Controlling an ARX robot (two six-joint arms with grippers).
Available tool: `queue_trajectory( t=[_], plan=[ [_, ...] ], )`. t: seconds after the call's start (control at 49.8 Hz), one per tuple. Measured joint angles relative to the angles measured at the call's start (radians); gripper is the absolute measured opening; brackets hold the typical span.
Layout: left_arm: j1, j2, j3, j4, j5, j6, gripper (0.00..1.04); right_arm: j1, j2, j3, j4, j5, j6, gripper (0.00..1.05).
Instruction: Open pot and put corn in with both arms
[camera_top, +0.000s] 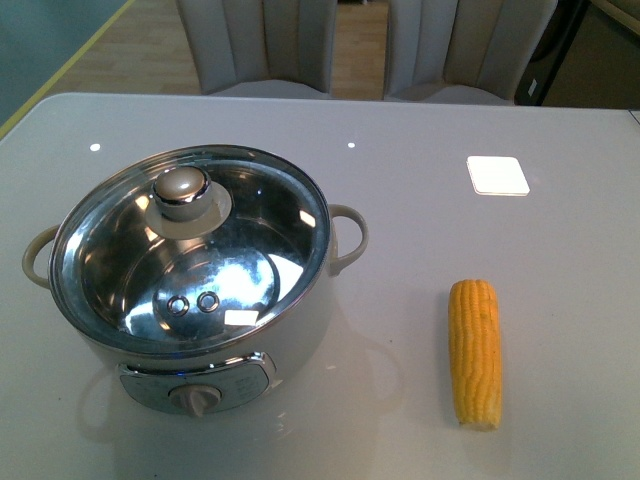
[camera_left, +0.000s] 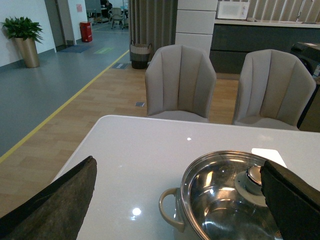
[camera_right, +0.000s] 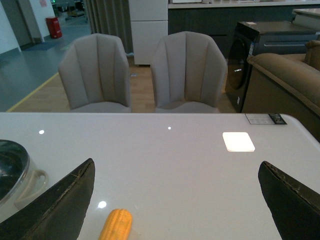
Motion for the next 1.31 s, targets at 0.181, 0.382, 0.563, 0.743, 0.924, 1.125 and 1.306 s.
queue_trajectory(
  t=[0.181, 0.382, 0.563, 0.743, 0.924, 1.125, 1.306],
  plan=[
    [0.000, 0.000, 0.000, 0.000, 0.000, 0.000, 0.98, 0.000, 0.000, 0.000, 0.000, 0.000, 0.000, 0.96],
    [0.000, 0.000, 0.000, 0.000, 0.000, 0.000, 0.98, 0.000, 0.000, 0.000, 0.000, 0.000, 0.000, 0.96],
    [0.000, 0.000, 0.000, 0.000, 0.000, 0.000, 0.98, 0.000, 0.000, 0.000, 0.000, 0.000, 0.000, 0.96],
    [-0.100, 0.136, 0.088, -0.254, -0.212, -0.191, 0.98, 0.000, 0.000, 0.000, 0.000, 0.000, 0.000, 0.96],
    [-0.160, 0.209, 0.112, -0.214, -0.235, -0.271, 0.98, 0.000, 0.000, 0.000, 0.000, 0.000, 0.000, 0.96],
    [-0.228, 0.493, 0.160, 0.040, -0.239, -0.277, 0.98, 0.000, 0.000, 0.000, 0.000, 0.000, 0.000, 0.96],
    [-0.311, 0.892, 0.246, 0.388, -0.290, -0.246, 0.98, 0.000, 0.000, 0.000, 0.000, 0.000, 0.000, 0.96]
  ],
)
